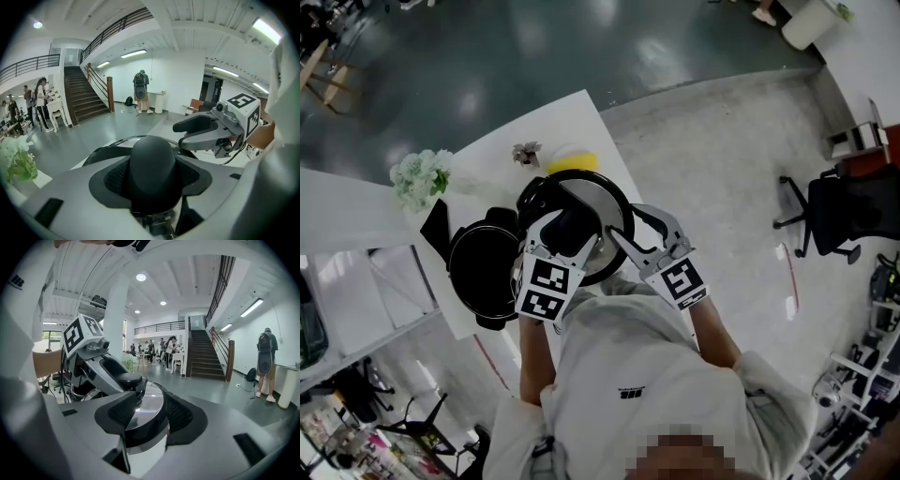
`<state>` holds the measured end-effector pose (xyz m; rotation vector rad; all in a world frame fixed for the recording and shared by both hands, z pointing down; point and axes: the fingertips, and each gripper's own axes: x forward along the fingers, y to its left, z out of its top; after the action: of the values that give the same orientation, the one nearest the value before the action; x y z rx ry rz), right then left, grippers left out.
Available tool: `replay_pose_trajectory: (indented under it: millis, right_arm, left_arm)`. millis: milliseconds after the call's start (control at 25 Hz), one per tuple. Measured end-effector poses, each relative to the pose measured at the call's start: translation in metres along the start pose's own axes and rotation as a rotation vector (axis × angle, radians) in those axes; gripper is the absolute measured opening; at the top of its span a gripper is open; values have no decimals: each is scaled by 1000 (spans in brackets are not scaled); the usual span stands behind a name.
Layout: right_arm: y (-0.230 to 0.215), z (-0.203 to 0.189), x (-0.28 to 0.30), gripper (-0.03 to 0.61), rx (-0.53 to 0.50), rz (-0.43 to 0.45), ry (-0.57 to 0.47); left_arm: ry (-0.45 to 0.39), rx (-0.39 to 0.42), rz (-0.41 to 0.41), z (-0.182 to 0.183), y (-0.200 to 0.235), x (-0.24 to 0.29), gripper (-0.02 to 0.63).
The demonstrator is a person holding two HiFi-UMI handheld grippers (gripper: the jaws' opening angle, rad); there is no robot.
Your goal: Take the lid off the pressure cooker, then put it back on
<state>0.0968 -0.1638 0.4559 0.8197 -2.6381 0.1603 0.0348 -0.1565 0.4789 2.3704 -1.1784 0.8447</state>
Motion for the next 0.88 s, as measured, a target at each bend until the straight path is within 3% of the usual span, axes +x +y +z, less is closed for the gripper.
replay_pose_trajectory:
  millis: [880]
  right_arm:
    - [-20,-64,-29,196,86,-40,94]
  left_arm:
    - [60,-26,-68,-28,-52,62,286]
